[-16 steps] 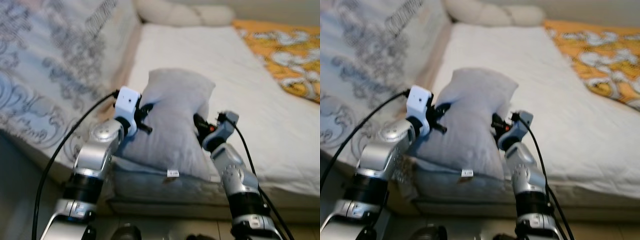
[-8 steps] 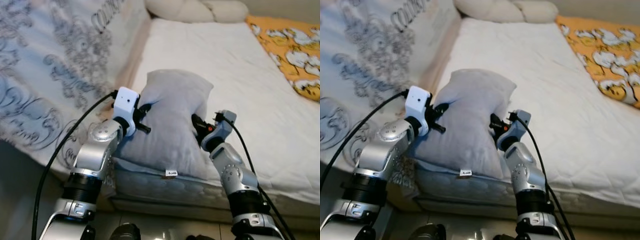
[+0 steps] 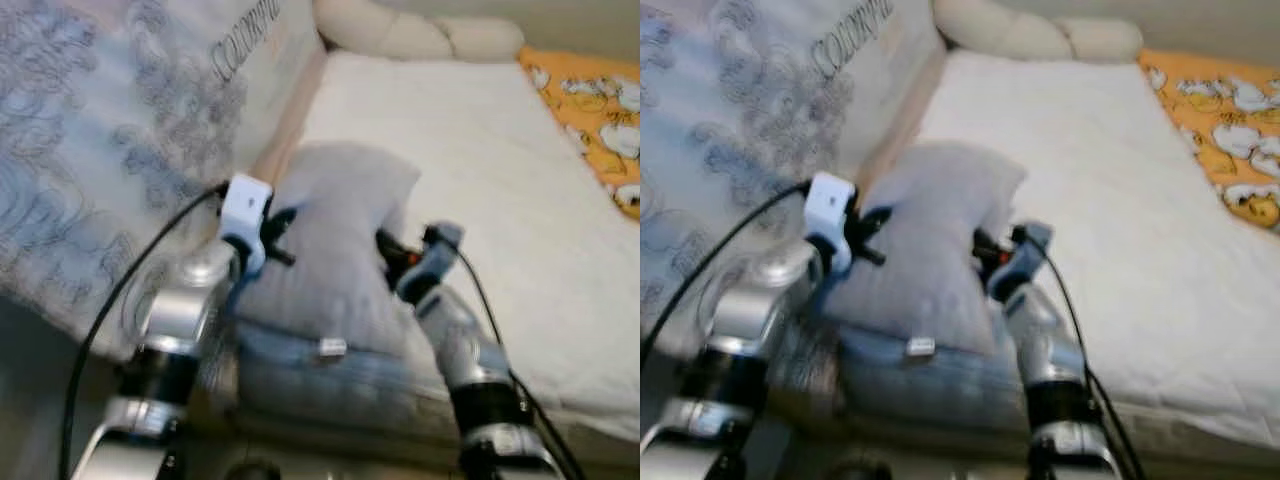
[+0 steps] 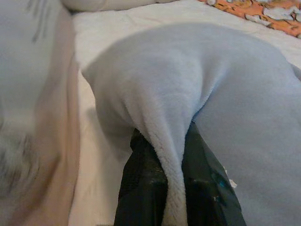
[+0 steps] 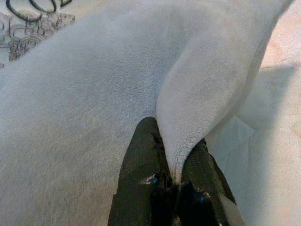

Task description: Clean up the room

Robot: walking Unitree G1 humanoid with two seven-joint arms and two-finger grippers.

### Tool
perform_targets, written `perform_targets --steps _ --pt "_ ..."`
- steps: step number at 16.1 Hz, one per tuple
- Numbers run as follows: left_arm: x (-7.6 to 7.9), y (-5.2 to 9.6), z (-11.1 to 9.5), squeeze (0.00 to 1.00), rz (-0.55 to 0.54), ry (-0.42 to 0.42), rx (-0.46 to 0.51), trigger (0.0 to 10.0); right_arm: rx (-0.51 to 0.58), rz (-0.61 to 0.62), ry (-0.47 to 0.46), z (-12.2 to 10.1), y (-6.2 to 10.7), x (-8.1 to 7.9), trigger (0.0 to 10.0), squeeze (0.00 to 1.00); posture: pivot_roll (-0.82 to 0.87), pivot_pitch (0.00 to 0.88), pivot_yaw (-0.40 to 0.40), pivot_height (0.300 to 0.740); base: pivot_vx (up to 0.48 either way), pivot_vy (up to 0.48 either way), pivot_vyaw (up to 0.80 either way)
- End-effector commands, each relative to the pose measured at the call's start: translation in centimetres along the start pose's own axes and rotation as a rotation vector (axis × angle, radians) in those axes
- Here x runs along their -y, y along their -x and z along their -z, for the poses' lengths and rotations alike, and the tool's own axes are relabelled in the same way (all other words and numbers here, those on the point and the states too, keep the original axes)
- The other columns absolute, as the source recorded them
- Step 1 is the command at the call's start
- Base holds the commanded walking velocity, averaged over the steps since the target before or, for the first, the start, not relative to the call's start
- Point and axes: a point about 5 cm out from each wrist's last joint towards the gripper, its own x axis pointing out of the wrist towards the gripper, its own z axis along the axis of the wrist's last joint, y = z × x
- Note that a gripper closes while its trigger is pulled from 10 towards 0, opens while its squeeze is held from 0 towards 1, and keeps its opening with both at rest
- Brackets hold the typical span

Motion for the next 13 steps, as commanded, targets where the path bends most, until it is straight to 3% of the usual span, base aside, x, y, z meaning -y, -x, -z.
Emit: perform_targets --steps 1,10,13 --pt "0.32 -0.32 -1.64 0.0 0.005 -0.018 0.067 10.0 0.028 0.001 0.013 -1.02 -0.12 0.28 10.0 0.0 0.02 0.0 -0.008 0.74 0.322 0.0 -0.72" --pt "0.51 -0.3 -1.48 0.0 0.014 -0.031 0.061 10.0 0.024 -0.026 0.041 -0.81 0.0 0.16 10.0 0.0 0.02 0.0 -0.011 0.74 0.32 0.0 0.0" --pt "0.57 -0.24 -1.52 0.0 0.013 -0.049 0.071 10.0 0.019 -0.015 -0.004 -0.75 -0.03 0.36 10.0 0.0 0.03 0.0 -0.013 0.74 0.082 0.0 0.0"
